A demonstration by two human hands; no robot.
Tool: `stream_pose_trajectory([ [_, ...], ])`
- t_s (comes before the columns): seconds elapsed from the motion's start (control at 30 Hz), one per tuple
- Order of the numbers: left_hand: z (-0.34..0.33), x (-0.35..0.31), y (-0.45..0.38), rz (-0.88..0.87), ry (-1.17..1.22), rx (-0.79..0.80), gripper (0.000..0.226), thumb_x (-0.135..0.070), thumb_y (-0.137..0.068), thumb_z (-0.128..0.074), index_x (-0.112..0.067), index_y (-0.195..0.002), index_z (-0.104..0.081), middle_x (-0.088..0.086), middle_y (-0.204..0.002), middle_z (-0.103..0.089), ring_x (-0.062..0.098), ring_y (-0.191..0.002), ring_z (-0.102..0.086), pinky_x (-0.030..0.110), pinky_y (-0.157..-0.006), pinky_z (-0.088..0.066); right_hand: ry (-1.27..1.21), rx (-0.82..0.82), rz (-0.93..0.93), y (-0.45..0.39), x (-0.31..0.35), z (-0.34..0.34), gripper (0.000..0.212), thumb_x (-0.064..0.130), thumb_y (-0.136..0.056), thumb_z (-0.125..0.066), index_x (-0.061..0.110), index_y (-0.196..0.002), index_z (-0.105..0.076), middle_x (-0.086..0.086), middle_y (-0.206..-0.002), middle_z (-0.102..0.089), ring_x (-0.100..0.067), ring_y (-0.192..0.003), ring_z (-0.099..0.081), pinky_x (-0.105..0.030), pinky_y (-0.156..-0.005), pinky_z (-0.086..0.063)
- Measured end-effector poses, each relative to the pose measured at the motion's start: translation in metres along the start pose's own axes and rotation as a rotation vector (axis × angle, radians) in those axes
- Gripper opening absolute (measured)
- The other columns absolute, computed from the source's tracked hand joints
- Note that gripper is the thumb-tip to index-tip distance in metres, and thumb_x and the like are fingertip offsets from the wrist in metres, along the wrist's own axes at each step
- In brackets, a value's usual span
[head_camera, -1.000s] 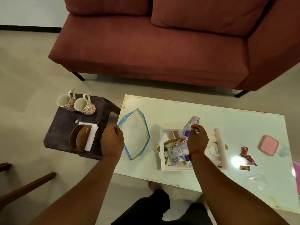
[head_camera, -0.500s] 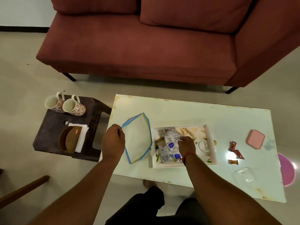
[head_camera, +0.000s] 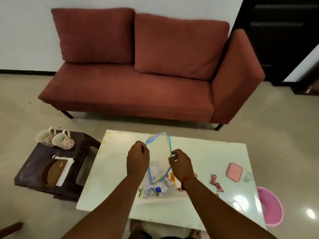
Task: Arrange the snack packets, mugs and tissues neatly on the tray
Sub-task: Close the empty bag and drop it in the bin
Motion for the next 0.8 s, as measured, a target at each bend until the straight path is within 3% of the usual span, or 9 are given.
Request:
stream_pose_trajectory([
  [0.17, -0.023, -0.062, 0.024, 0.000, 0.134, -0.020, 0.008, -0.009, -0.091, -0.054, -0.010, -0.084, -0.058, 0.005, -0.085, -0.060, 0.019, -0.078, -0.058, 0.023, -0.064, -0.043, 0.081, -0.105, 0.121, 0.000, 0.028, 0.077, 0.025, 0.003, -0.088, -0.051, 0.012, -0.102, -0.070, -0.004, -0.105, -0.071, -0.021, -0.097, -0.063, -0.028, -0.083, -0.048],
  [0.23, -0.030, -0.078, 0.031, 0.052, 0.223, 0.003, 0.011, -0.011, -0.092, -0.053, -0.012, -0.082, -0.056, 0.007, -0.081, -0.063, 0.024, -0.076, -0.063, 0.031, -0.063, -0.050, 0.071, -0.133, 0.169, 0.002, 0.041, 0.098, 0.023, 0.005, -0.089, -0.051, 0.011, -0.101, -0.070, -0.003, -0.104, -0.071, -0.021, -0.097, -0.063, -0.030, -0.083, -0.049],
  [0.33, -0.035, -0.100, 0.036, 0.112, 0.322, 0.048, 0.014, -0.016, -0.093, -0.053, -0.014, -0.079, -0.052, 0.005, -0.076, -0.062, 0.023, -0.069, -0.064, 0.042, -0.062, -0.060, 0.016, -0.169, 0.204, 0.007, 0.054, 0.119, 0.014, 0.018, -0.093, -0.057, 0.012, -0.097, -0.069, -0.004, -0.098, -0.069, -0.021, -0.090, -0.062, -0.033, -0.078, -0.050],
  [0.4, -0.033, -0.115, 0.036, 0.092, 0.396, 0.077, 0.013, -0.015, -0.093, -0.053, -0.012, -0.080, -0.053, 0.006, -0.077, -0.061, 0.021, -0.069, -0.064, 0.044, -0.061, -0.061, -0.043, -0.187, 0.214, 0.012, 0.063, 0.128, 0.019, 0.028, -0.095, -0.057, 0.013, -0.090, -0.068, -0.004, -0.091, -0.067, -0.020, -0.085, -0.061, -0.033, -0.074, -0.049],
  [0.5, -0.025, -0.135, 0.033, 0.050, 0.444, 0.120, 0.013, -0.017, -0.092, -0.054, -0.014, -0.080, -0.057, 0.004, -0.080, -0.063, 0.020, -0.074, -0.065, 0.037, -0.058, -0.061, -0.124, -0.201, 0.261, 0.023, 0.088, 0.132, 0.023, 0.033, -0.094, -0.056, 0.018, -0.080, -0.065, 0.001, -0.081, -0.066, -0.017, -0.077, -0.059, -0.027, -0.065, -0.044],
  [0.67, -0.013, -0.161, 0.029, -0.011, 0.546, 0.272, 0.021, -0.016, -0.095, -0.051, -0.025, -0.087, -0.067, -0.002, -0.091, -0.069, 0.015, -0.086, -0.066, 0.028, -0.063, -0.056, -0.089, -0.237, 0.314, 0.037, 0.131, 0.135, 0.021, 0.031, -0.094, -0.055, 0.017, -0.098, -0.070, 0.002, -0.095, -0.066, -0.011, -0.088, -0.061, -0.019, -0.072, -0.046],
  [0.8, -0.010, -0.176, 0.032, -0.102, 0.639, 0.512, 0.047, 0.007, -0.091, -0.040, -0.025, -0.095, -0.073, 0.002, -0.104, -0.073, 0.017, -0.095, -0.069, 0.021, -0.069, -0.056, -0.044, -0.282, 0.294, 0.044, 0.149, 0.142, 0.005, 0.022, -0.088, -0.059, 0.020, -0.090, -0.063, 0.003, -0.093, -0.061, -0.011, -0.080, -0.059, -0.012, -0.063, -0.041],
])
Point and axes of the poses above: each hand's wrist, its own y-axis away from the middle knuckle, its own z-axis out of the back of the hand, x = y × z, the point moved 10 cm from there along -y, towards the middle knuckle
